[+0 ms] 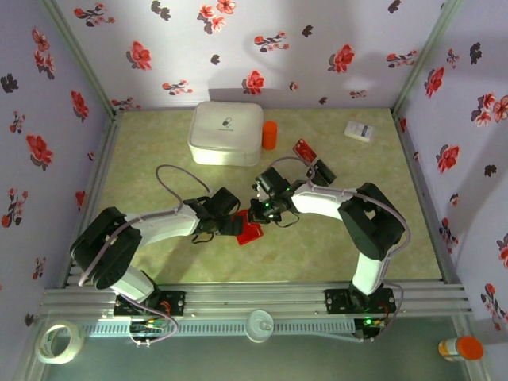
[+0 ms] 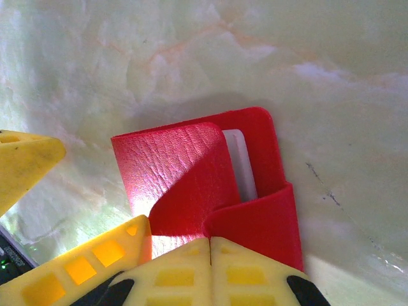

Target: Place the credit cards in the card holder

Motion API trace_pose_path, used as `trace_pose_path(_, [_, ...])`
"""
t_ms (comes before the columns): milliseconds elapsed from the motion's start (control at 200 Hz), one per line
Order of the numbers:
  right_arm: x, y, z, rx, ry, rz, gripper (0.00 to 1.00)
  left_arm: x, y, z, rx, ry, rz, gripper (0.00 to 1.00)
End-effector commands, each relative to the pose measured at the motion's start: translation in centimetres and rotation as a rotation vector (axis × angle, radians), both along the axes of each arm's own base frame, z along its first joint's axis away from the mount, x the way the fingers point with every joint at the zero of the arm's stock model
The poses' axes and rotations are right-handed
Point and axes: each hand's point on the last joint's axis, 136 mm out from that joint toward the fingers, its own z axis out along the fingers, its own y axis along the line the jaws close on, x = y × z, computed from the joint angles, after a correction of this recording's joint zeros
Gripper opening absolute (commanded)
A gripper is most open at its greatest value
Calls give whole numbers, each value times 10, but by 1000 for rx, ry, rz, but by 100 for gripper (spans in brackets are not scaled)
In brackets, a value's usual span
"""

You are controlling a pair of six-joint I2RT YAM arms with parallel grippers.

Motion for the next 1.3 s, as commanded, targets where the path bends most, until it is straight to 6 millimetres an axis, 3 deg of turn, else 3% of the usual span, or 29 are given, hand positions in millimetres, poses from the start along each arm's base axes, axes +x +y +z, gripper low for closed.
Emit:
trace_pose_path(0, [-1,2,12,20,10,-4,0,-12,21,-22,105,42,-16,100])
trace_pose_path(410, [-12,9,6,25,24,30,0,-14,20,-24,103,45,-19,100])
trace_pose_path(685, [-11,8,14,42,-4,21,0,-15,19,-24,103,47,-19,100])
trace_pose_path(1295, [-38,-22,-31,-70,63,17,0,-15,19,-24,100,45,-21,100])
